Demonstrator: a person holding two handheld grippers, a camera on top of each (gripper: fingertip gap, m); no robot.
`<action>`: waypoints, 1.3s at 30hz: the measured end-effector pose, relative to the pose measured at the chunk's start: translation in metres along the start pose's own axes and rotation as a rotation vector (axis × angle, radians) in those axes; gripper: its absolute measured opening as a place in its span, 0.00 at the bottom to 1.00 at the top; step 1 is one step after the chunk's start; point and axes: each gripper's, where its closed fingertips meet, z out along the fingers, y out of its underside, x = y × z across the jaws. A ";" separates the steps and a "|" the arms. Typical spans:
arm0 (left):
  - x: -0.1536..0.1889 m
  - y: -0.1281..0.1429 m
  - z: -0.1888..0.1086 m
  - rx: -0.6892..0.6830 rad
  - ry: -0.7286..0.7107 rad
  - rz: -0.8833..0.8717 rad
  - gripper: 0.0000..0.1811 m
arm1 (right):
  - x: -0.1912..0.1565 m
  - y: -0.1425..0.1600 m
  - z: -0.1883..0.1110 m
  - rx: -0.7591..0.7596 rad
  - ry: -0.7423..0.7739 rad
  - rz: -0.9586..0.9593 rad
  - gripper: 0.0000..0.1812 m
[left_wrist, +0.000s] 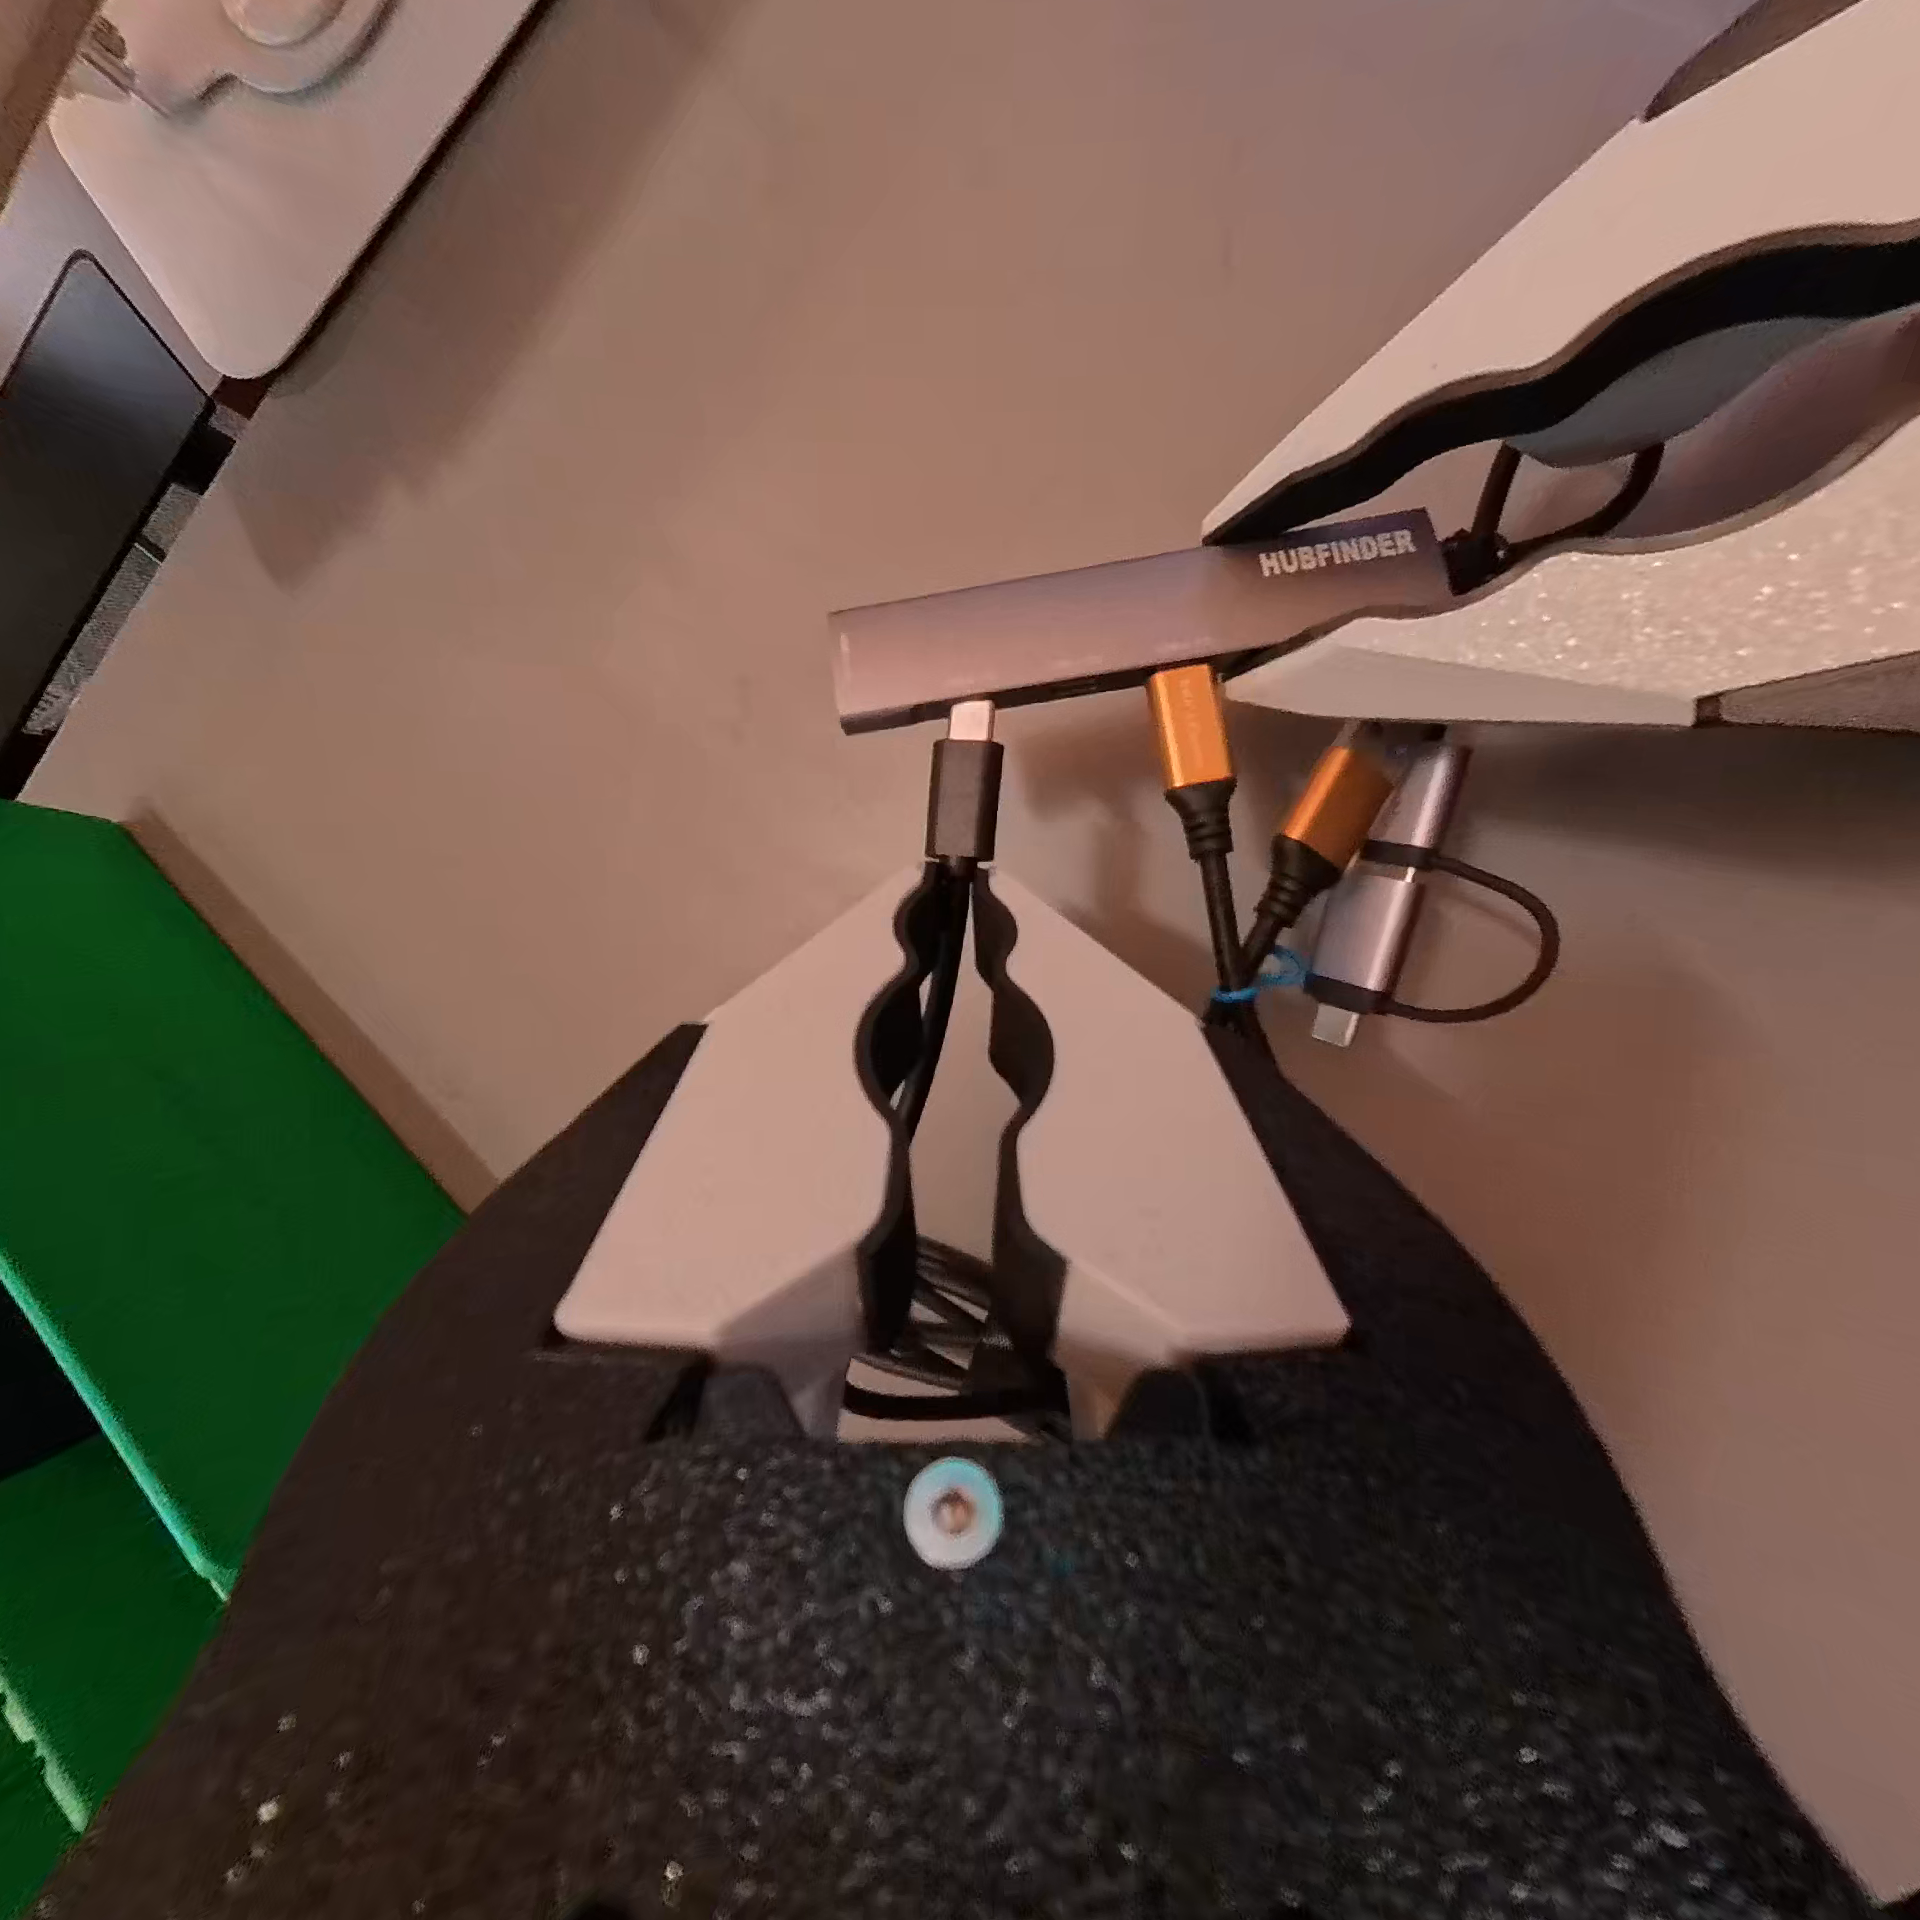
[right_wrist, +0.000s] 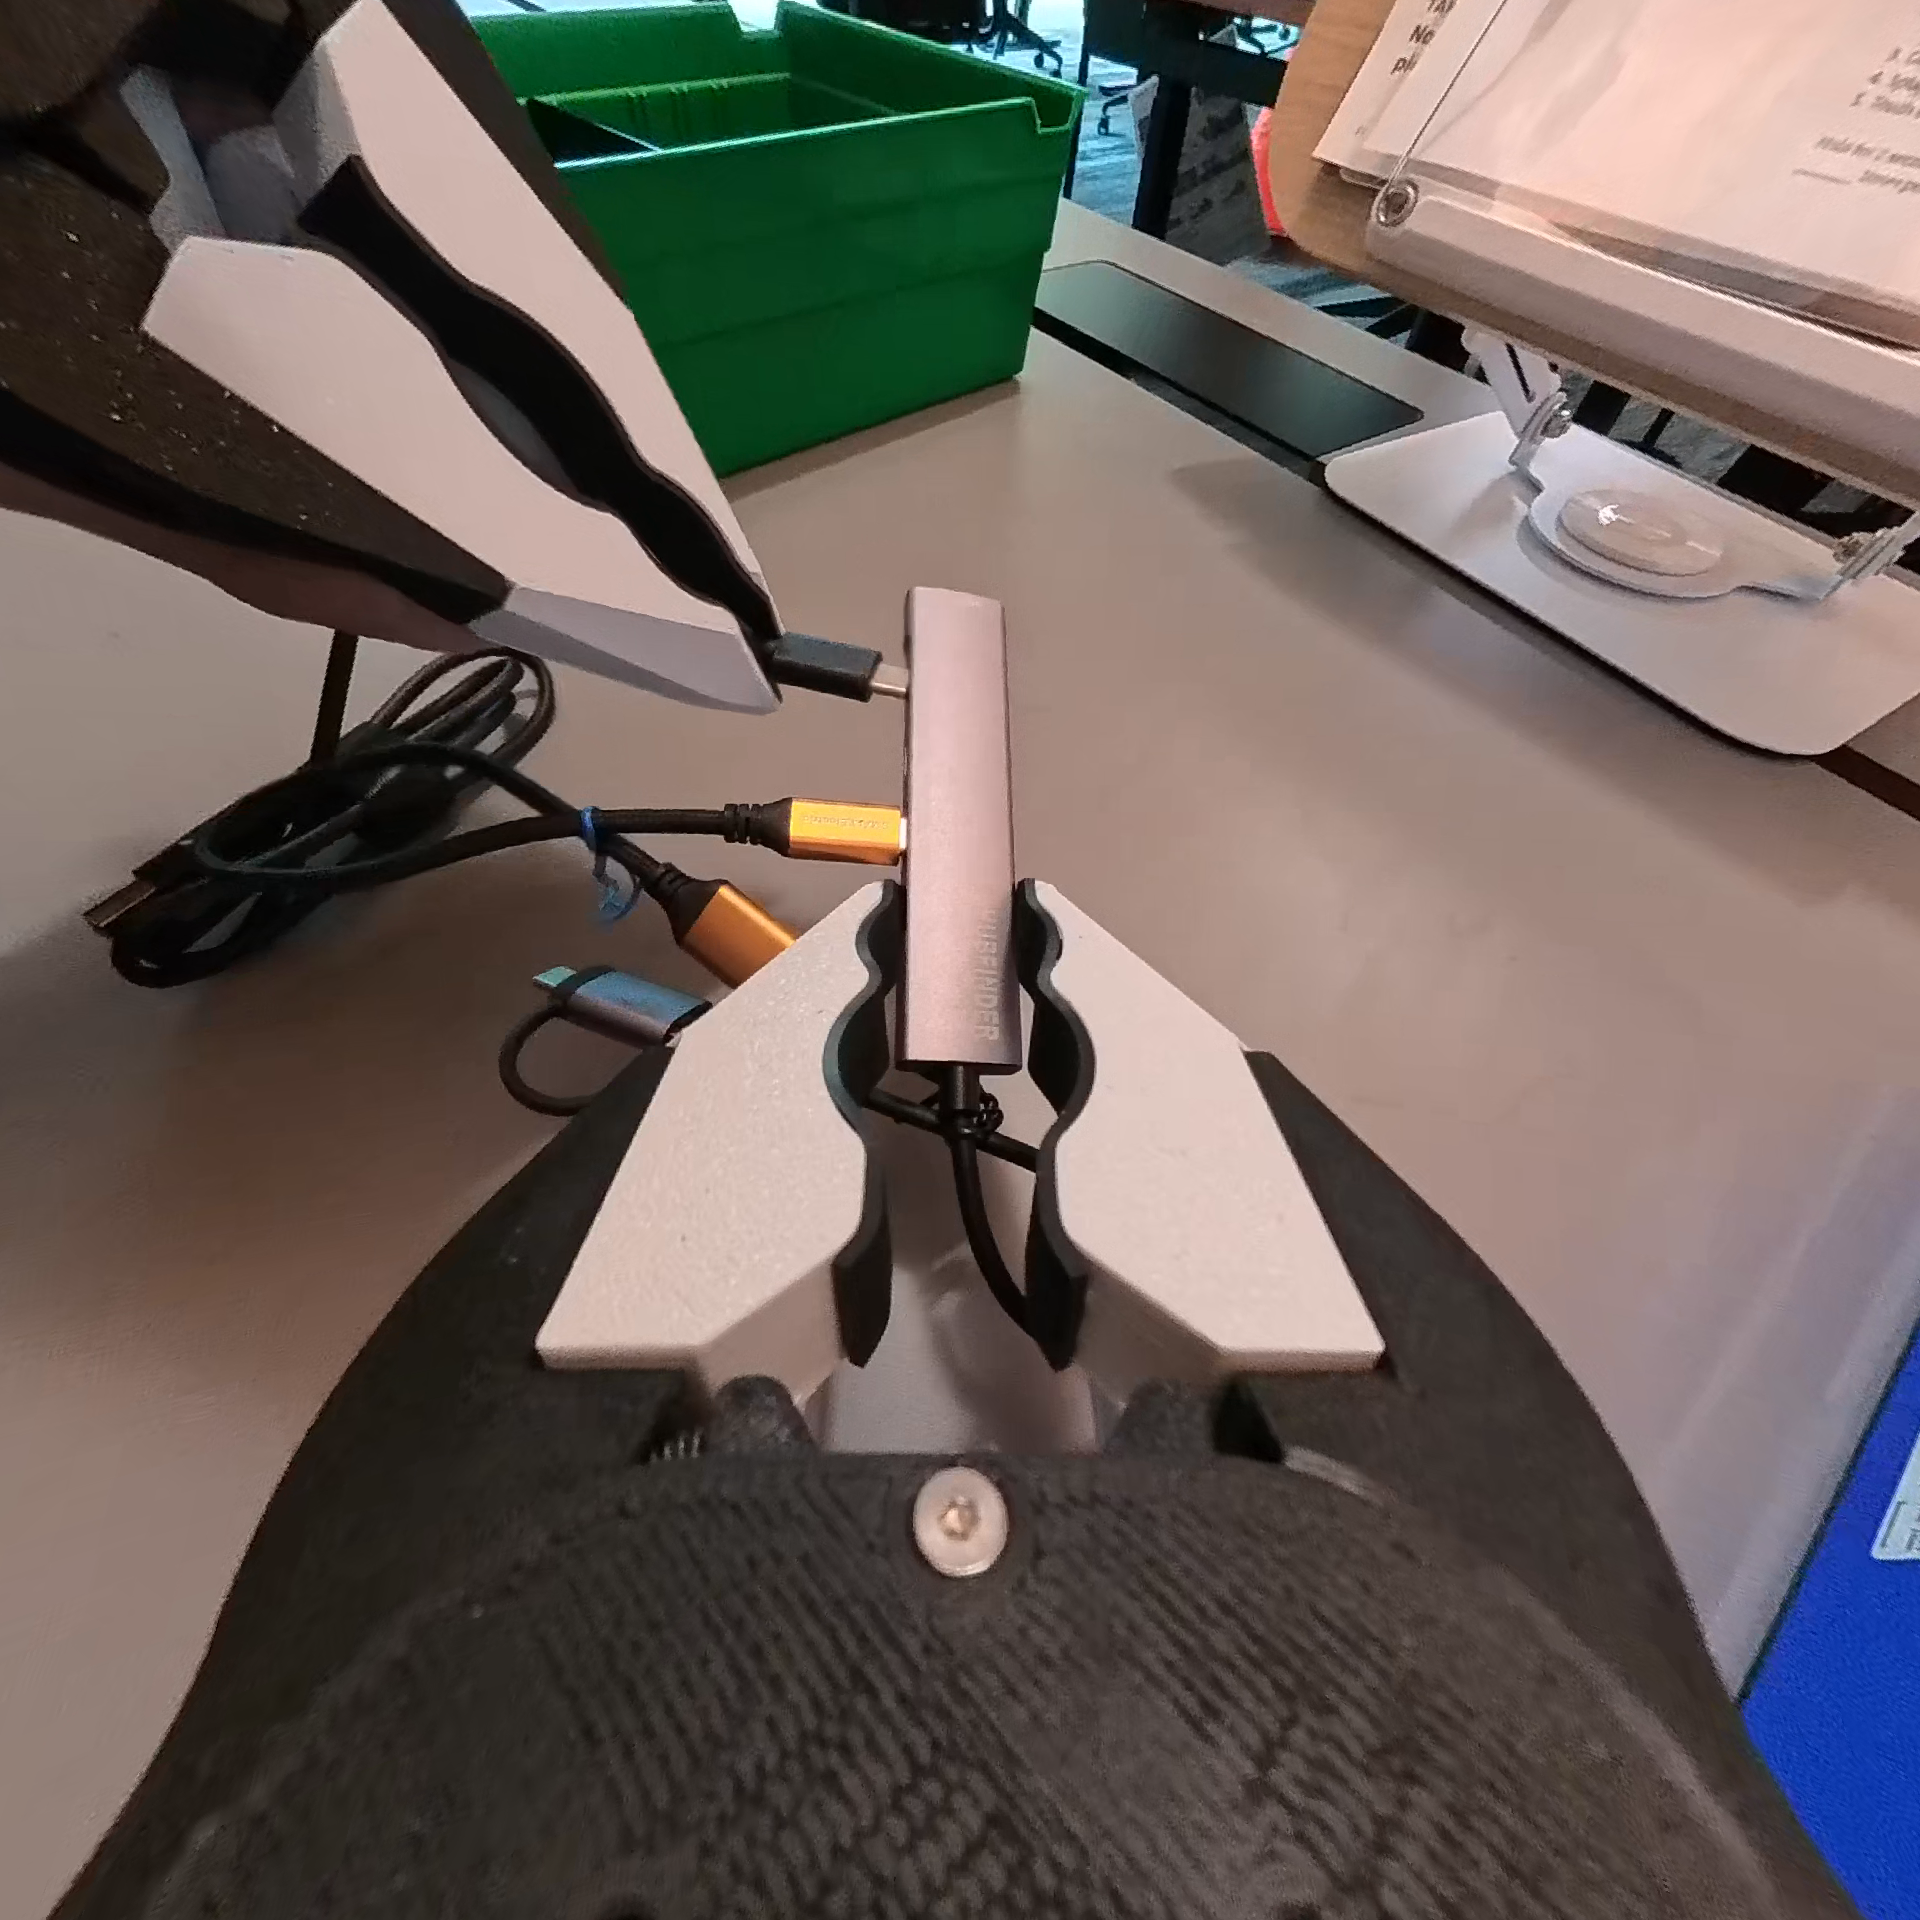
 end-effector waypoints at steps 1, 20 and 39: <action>0.000 -0.001 0.000 0.006 -0.005 0.000 0.02 | 0.000 0.000 0.000 0.000 0.002 -0.001 0.11; -0.006 -0.018 -0.012 0.070 -0.225 0.203 0.02 | -0.004 -0.026 -0.014 0.079 0.106 -0.269 0.11; -0.011 -0.035 -0.028 0.460 0.070 -0.207 0.01 | -0.001 -0.039 -0.011 0.280 0.093 -0.172 0.13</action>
